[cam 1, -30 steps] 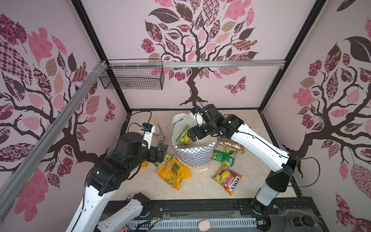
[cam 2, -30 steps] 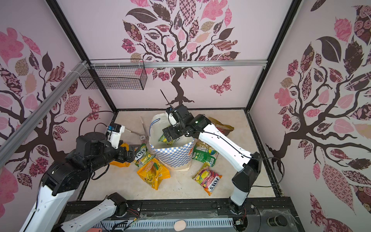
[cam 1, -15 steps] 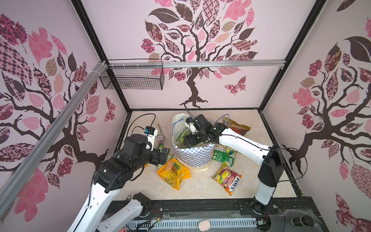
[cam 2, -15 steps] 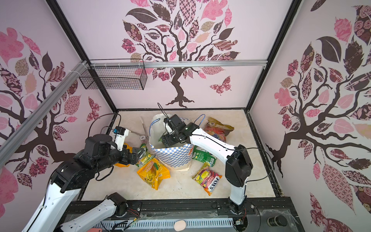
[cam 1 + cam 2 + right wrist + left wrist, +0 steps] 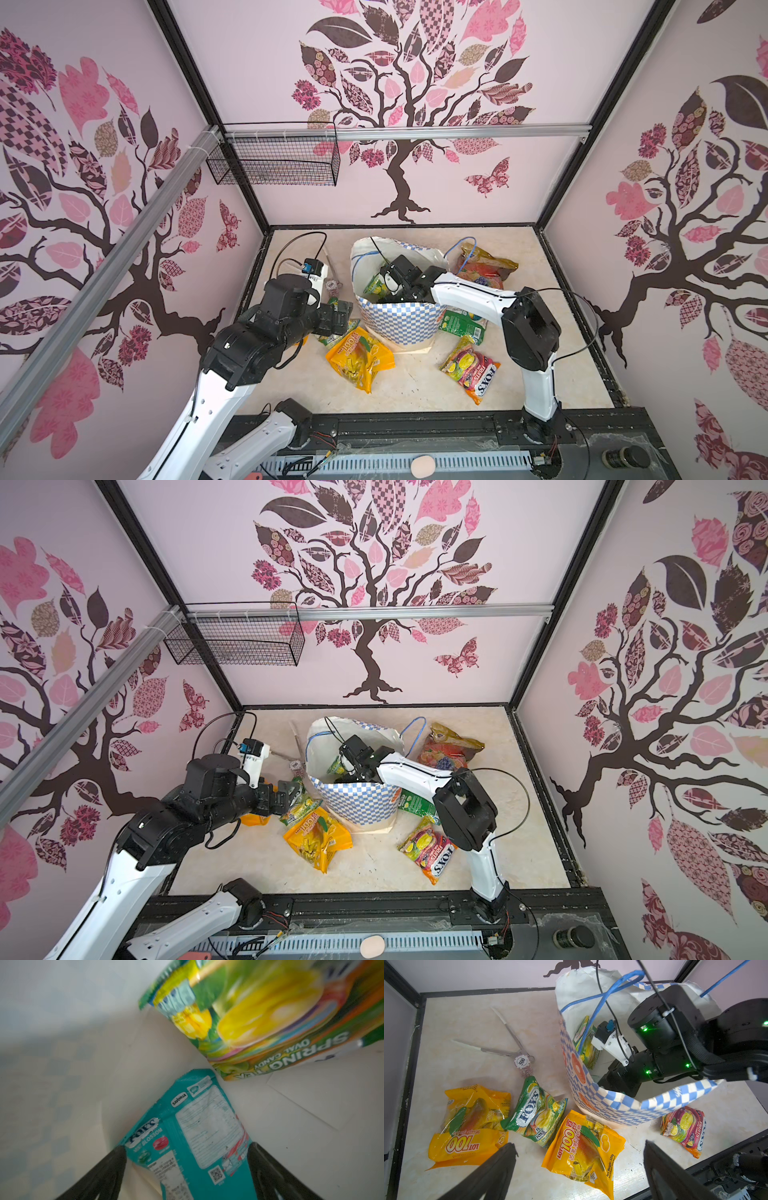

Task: Take the snacks out of the paper bag
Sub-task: Pick up the snack from the paper bag.

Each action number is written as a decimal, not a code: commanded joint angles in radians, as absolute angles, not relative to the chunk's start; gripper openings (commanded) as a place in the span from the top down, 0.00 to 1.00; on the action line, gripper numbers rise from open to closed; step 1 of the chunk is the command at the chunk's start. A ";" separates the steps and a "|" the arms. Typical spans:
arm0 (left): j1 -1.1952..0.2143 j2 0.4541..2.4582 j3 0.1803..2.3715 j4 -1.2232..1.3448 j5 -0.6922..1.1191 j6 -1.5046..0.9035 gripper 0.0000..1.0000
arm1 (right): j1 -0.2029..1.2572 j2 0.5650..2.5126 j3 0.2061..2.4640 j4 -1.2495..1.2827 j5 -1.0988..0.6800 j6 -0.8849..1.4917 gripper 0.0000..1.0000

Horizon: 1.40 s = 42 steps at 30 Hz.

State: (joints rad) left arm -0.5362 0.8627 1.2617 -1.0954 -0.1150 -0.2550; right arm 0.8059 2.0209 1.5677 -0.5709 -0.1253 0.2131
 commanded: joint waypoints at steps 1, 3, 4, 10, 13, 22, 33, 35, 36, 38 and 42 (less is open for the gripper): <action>-0.532 0.870 1.240 -1.092 -0.130 -0.243 0.03 | 0.828 2.096 1.541 -0.634 -0.155 0.208 0.05; -0.532 0.877 1.239 -1.090 -0.132 -0.241 0.03 | 0.844 2.118 1.516 -0.641 -0.154 0.200 0.04; -0.533 0.879 1.237 -1.085 -0.134 -0.241 0.03 | 0.846 2.129 1.507 -0.645 -0.157 0.199 0.04; -0.532 0.894 1.246 -1.074 -0.132 -0.244 0.03 | 0.847 2.150 1.446 -0.607 -0.188 0.215 0.05; -0.532 0.893 1.249 -1.074 -0.131 -0.247 0.03 | 0.847 2.155 1.409 -0.569 -0.223 0.224 0.09; -0.532 0.881 1.241 -1.073 -0.125 -0.259 0.03 | 0.846 2.131 1.387 -0.532 -0.222 0.232 0.48; -0.533 0.859 1.226 -1.066 -0.106 -0.270 0.03 | 0.846 1.985 1.433 -0.528 -0.118 0.234 0.86; -0.534 0.859 1.225 -1.065 -0.104 -0.272 0.03 | 0.844 1.950 1.437 -0.520 -0.106 0.239 0.89; -0.531 0.858 1.224 -1.065 -0.101 -0.272 0.03 | 0.844 1.938 1.437 -0.513 -0.100 0.241 0.91; -0.533 0.856 1.220 -1.060 -0.096 -0.272 0.03 | 0.840 1.906 1.435 -0.491 -0.095 0.245 0.93; -0.532 0.847 1.212 -1.054 -0.083 -0.278 0.03 | 0.833 1.867 1.431 -0.469 -0.080 0.250 0.96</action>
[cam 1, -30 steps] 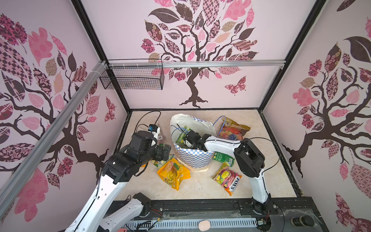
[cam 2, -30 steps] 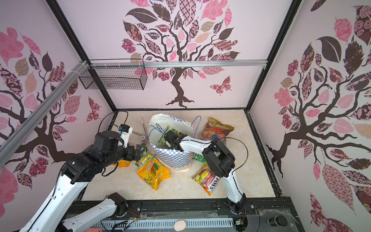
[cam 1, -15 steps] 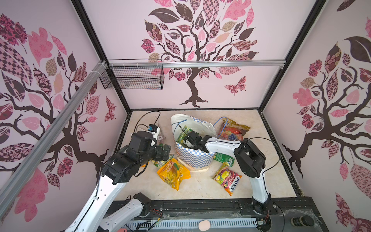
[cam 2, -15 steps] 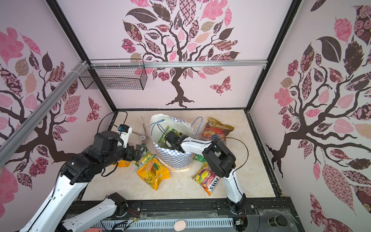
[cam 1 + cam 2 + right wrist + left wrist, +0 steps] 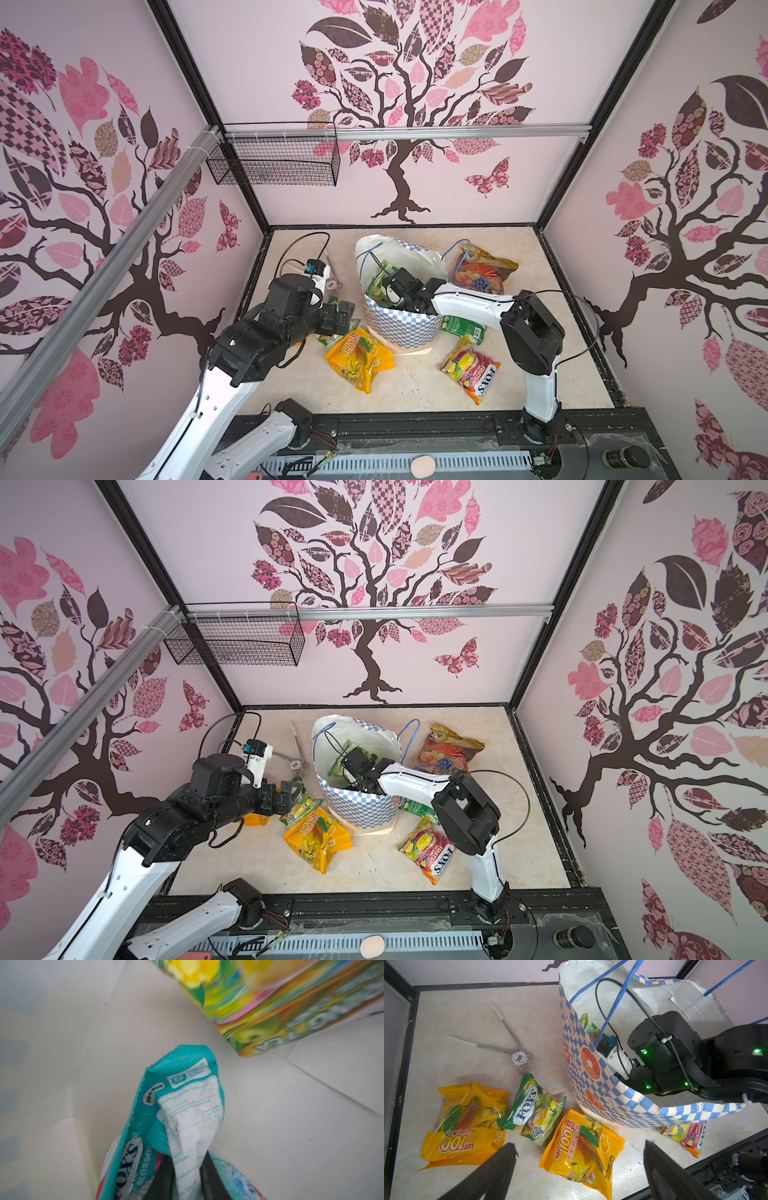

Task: Take the snacks out of the paper bag
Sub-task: Pick up the snack from the paper bag.

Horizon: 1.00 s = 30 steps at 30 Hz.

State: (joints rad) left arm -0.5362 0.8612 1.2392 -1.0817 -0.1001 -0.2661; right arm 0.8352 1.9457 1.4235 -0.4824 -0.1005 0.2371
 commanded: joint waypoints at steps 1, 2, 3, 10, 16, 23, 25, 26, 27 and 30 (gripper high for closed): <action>-0.532 0.845 1.211 -1.053 -0.081 -0.280 0.03 | 0.833 1.858 1.437 -0.471 -0.077 0.249 0.96; -0.533 0.843 1.209 -1.053 -0.081 -0.281 0.03 | 0.830 1.851 1.438 -0.470 -0.077 0.250 0.97; -0.533 0.840 1.209 -1.052 -0.081 -0.281 0.03 | 0.829 1.844 1.439 -0.467 -0.079 0.252 0.97; -0.533 0.843 1.208 -1.047 -0.081 -0.281 0.03 | 0.827 1.787 1.440 -0.442 -0.121 0.269 0.97; -0.533 0.853 1.208 -1.034 -0.073 -0.281 0.03 | 0.821 1.722 1.442 -0.420 -0.119 0.283 0.98; -0.534 0.851 1.203 -1.002 -0.041 -0.278 0.03 | 0.804 1.632 1.425 -0.345 -0.074 0.288 1.00; -0.532 0.848 1.202 -0.992 -0.024 -0.275 0.04 | 0.799 1.611 1.429 -0.330 -0.066 0.294 1.00; -0.532 0.847 1.202 -0.987 -0.015 -0.272 0.04 | 0.796 1.603 1.432 -0.327 -0.064 0.297 1.00; -0.534 0.845 1.200 -0.981 -0.004 -0.270 0.04 | 0.793 1.595 1.437 -0.322 -0.061 0.301 1.00; -0.533 0.844 1.195 -0.970 0.009 -0.268 0.04 | 0.789 1.576 1.439 -0.304 -0.048 0.308 1.00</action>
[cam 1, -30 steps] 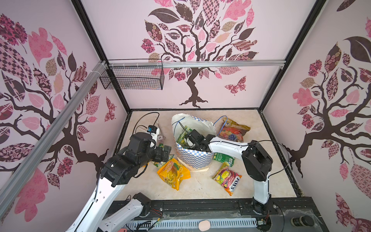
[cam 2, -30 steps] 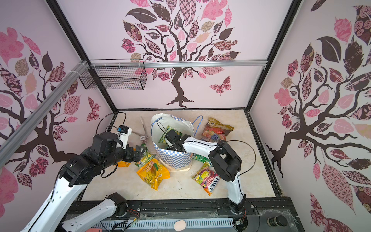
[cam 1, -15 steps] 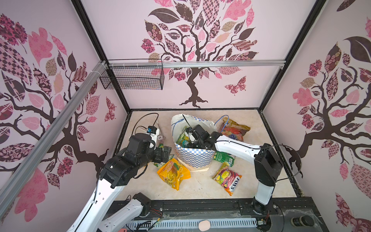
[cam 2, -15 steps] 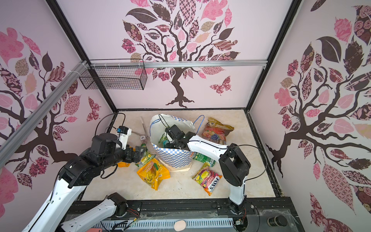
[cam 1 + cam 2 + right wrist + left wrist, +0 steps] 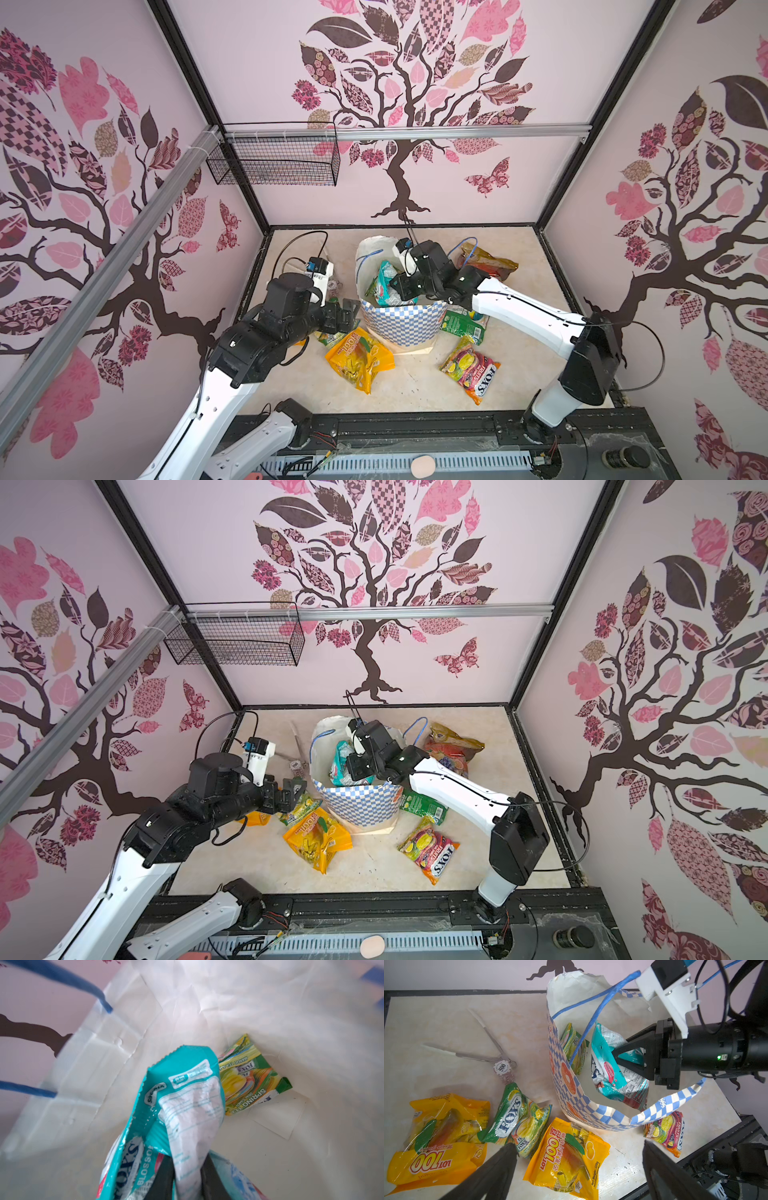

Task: Take the snacks out of the paper bag
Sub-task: Pick up the snack from the paper bag, then place the snack at the middle-right of the table.

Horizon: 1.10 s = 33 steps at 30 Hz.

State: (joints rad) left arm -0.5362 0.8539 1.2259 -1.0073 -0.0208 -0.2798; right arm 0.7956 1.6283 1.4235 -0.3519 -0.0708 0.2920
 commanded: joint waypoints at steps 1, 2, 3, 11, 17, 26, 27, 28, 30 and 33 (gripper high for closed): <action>-0.533 0.845 1.195 -0.970 0.008 -0.268 0.04 | 0.789 1.573 1.441 -0.299 -0.043 0.308 1.00; -0.532 0.847 1.195 -0.972 0.009 -0.267 0.04 | 0.788 1.572 1.443 -0.302 -0.042 0.310 1.00; -0.533 0.848 1.194 -0.972 0.010 -0.267 0.04 | 0.787 1.571 1.448 -0.304 -0.043 0.313 1.00; -0.532 0.832 1.188 -0.966 0.019 -0.259 0.04 | 0.781 1.532 1.481 -0.307 -0.026 0.308 1.00; -0.532 0.824 1.211 -0.937 0.041 -0.231 0.05 | 0.781 1.493 1.554 -0.319 -0.022 0.293 1.00; -0.534 0.806 1.252 -0.813 0.243 -0.233 0.06 | 0.779 1.414 1.689 -0.359 0.056 0.237 1.00; -0.533 0.806 1.257 -0.796 0.278 -0.240 0.06 | 0.779 1.400 1.695 -0.354 0.081 0.227 1.00; -0.534 0.807 1.262 -0.782 0.316 -0.249 0.06 | 0.780 1.382 1.696 -0.351 0.112 0.220 1.00; -0.534 0.813 1.276 -0.763 0.378 -0.258 0.07 | 0.778 1.351 1.703 -0.352 0.168 0.199 1.00; -0.544 0.820 1.294 -0.753 0.431 -0.252 0.07 | 0.750 1.301 1.703 -0.364 0.243 0.179 1.00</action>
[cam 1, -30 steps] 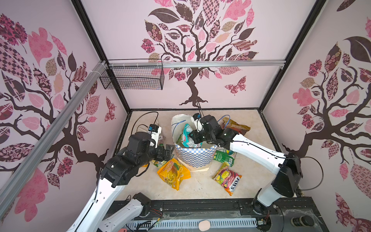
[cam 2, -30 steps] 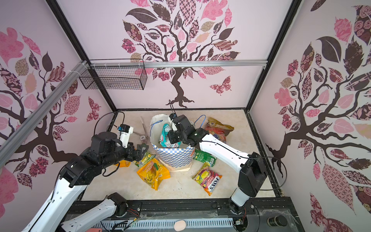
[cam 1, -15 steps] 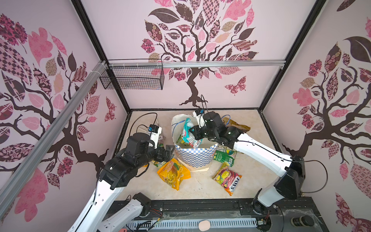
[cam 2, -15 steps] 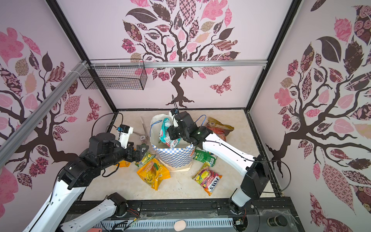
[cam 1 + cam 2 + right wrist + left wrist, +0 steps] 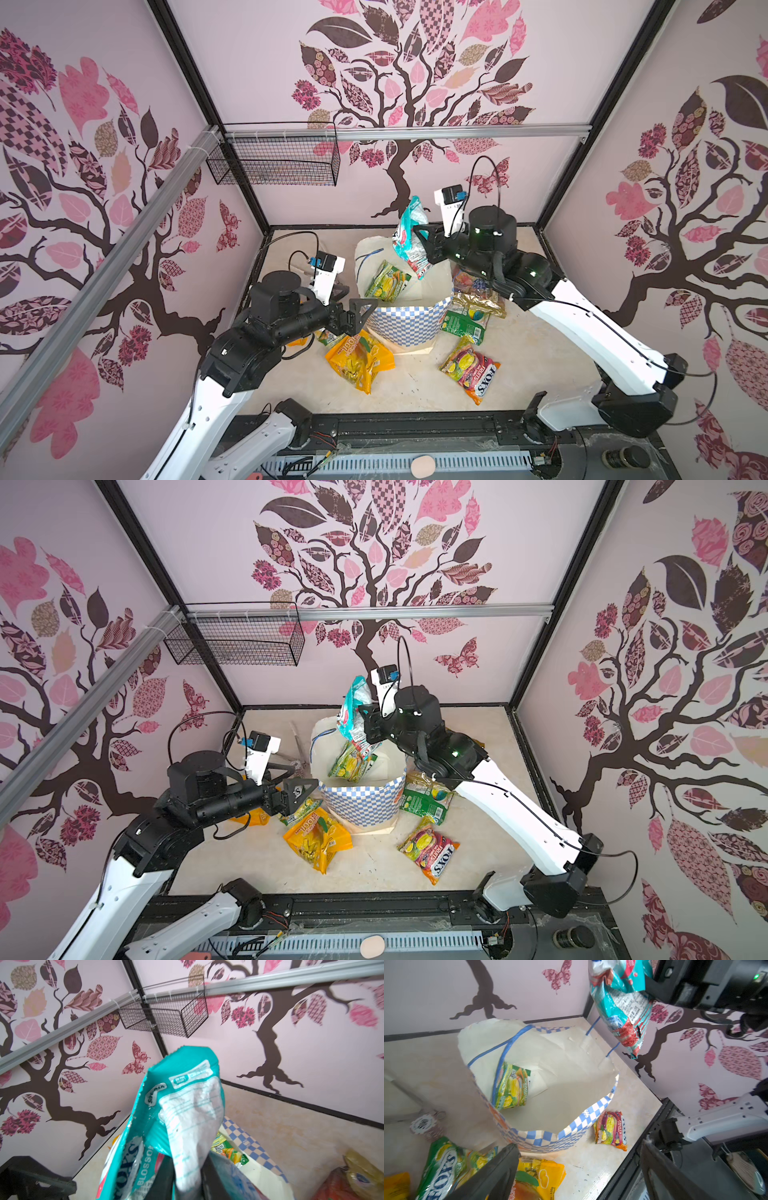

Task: Take the snacks out of the paper bag
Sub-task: Place the snack at the middle-right of the table.

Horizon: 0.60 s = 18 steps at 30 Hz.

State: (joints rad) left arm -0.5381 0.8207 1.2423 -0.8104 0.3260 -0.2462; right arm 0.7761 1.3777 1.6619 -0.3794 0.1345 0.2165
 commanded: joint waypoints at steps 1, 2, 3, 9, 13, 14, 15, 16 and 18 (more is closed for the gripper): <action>-0.555 0.821 1.294 -0.747 0.434 -0.249 0.07 | 0.717 1.280 1.690 -0.362 0.244 0.192 1.00; -0.569 0.820 1.293 -0.740 0.433 -0.244 0.07 | 0.683 1.262 1.677 -0.362 0.239 0.209 1.00; -0.591 0.821 1.294 -0.735 0.424 -0.239 0.07 | 0.653 1.239 1.661 -0.362 0.239 0.221 1.00; -0.759 0.876 1.317 -0.765 0.301 -0.182 0.07 | 0.605 1.098 1.520 -0.291 0.460 0.173 1.00; -0.859 0.929 1.326 -0.784 0.201 -0.137 0.07 | 0.558 1.015 1.417 -0.259 0.585 0.177 1.00; -0.897 0.947 1.334 -0.791 0.170 -0.124 0.07 | 0.544 0.998 1.381 -0.253 0.605 0.187 1.00; -0.928 0.963 1.340 -0.798 0.142 -0.111 0.07 | 0.536 0.984 1.351 -0.248 0.621 0.191 1.00; -0.961 0.982 1.350 -0.806 0.105 -0.095 0.07 | 0.531 0.969 1.307 -0.231 0.652 0.185 1.00; -1.020 1.016 1.372 -0.827 0.031 -0.068 0.07 | 0.529 0.936 1.203 -0.176 0.726 0.168 1.00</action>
